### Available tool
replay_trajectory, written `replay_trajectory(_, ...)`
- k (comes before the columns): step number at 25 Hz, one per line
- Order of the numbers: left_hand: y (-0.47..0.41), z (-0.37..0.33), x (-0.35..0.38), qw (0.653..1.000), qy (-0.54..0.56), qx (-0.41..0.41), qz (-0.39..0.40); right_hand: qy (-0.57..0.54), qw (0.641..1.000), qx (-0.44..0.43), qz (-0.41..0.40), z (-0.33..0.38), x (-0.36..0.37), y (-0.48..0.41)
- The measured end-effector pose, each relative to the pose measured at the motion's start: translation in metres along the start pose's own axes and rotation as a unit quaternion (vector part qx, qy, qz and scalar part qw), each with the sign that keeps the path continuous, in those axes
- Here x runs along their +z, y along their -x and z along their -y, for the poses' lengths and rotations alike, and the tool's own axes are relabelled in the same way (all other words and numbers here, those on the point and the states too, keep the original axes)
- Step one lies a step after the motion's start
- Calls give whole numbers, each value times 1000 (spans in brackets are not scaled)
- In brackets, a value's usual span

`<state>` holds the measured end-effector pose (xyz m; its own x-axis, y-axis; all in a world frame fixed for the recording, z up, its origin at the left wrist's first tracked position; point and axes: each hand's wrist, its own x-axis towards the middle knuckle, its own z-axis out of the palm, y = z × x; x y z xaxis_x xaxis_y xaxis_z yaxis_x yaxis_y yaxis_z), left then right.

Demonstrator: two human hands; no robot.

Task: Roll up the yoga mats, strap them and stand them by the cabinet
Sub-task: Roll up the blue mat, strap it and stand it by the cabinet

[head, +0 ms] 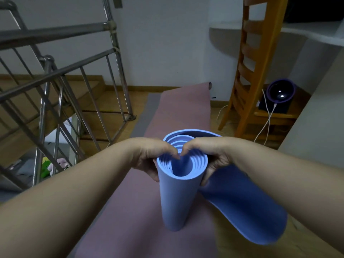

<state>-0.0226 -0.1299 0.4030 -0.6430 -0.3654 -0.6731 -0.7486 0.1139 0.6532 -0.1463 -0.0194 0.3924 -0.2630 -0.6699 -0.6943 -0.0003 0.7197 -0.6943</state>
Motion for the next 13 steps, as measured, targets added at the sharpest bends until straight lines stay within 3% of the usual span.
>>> replay_trajectory(9, -3, 19, -10, 999, 32, 7, -25, -12, 1000, -20, 14, -7, 10, -14)
replay_trajectory(13, -1, 33, -5, 998, 56, 8, -24, 59, 997, -36, -32, -3, 21, -7)
